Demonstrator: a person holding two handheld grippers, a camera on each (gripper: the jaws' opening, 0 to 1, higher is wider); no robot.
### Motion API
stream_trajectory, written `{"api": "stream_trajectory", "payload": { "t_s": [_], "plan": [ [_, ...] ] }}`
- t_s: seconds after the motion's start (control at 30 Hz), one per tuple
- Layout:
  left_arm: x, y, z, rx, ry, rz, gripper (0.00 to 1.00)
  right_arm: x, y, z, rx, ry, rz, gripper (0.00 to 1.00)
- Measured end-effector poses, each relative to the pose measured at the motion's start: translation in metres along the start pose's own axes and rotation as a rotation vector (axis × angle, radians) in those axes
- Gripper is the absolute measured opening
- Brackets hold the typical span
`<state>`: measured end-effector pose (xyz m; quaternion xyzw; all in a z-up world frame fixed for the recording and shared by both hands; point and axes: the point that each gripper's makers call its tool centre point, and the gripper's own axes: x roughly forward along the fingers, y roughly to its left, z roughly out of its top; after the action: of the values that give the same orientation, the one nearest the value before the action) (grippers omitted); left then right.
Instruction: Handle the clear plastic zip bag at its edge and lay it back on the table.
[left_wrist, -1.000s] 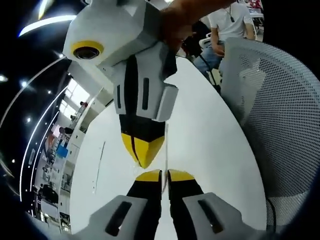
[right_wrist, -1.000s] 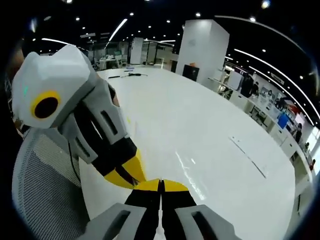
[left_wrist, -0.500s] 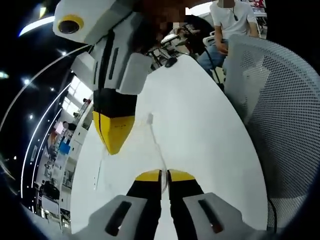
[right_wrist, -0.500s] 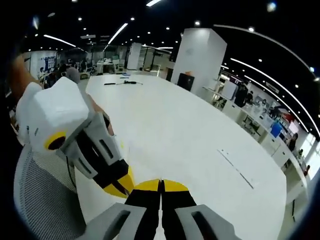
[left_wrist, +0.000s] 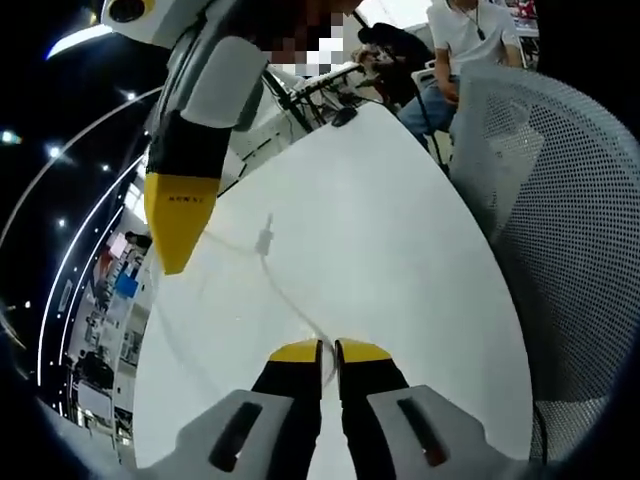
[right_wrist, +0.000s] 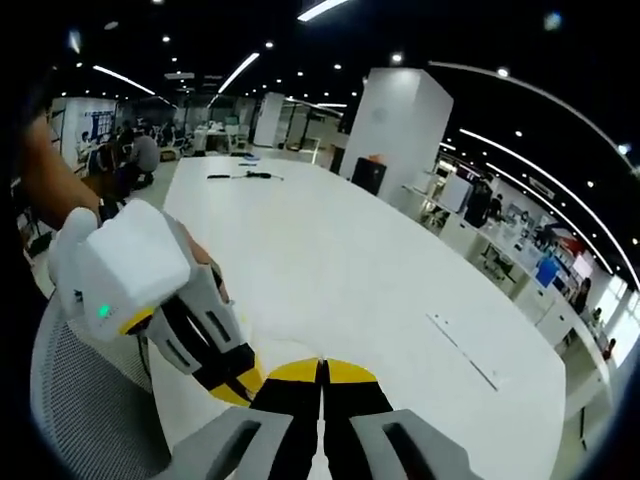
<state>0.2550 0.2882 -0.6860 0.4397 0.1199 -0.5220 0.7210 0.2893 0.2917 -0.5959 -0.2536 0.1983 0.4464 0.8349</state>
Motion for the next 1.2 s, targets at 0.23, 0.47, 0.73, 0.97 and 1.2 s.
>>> {"api": "stream_trajectory", "payload": {
  "t_s": [0.23,0.47,0.73,0.97,1.2],
  "plan": [
    [0.001,-0.002,-0.003,-0.019,-0.003,-0.005,0.04,0.0,0.0,-0.001,-0.002,-0.008,-0.004,0.0],
    [0.001,0.001,-0.001,-0.034,0.0,-0.008,0.05,0.007,0.007,-0.013,-0.065,0.023,-0.009,0.0],
    [0.001,0.005,0.0,-0.036,-0.002,-0.008,0.05,0.013,0.01,-0.029,-0.164,0.087,-0.034,0.0],
    [-0.003,0.012,0.004,-0.052,-0.008,0.0,0.06,0.021,0.017,-0.041,-0.147,0.11,-0.023,0.0],
    [-0.008,0.018,0.006,-0.081,-0.026,0.009,0.08,0.029,0.02,-0.053,-0.152,0.144,-0.016,0.0]
  ]
}}
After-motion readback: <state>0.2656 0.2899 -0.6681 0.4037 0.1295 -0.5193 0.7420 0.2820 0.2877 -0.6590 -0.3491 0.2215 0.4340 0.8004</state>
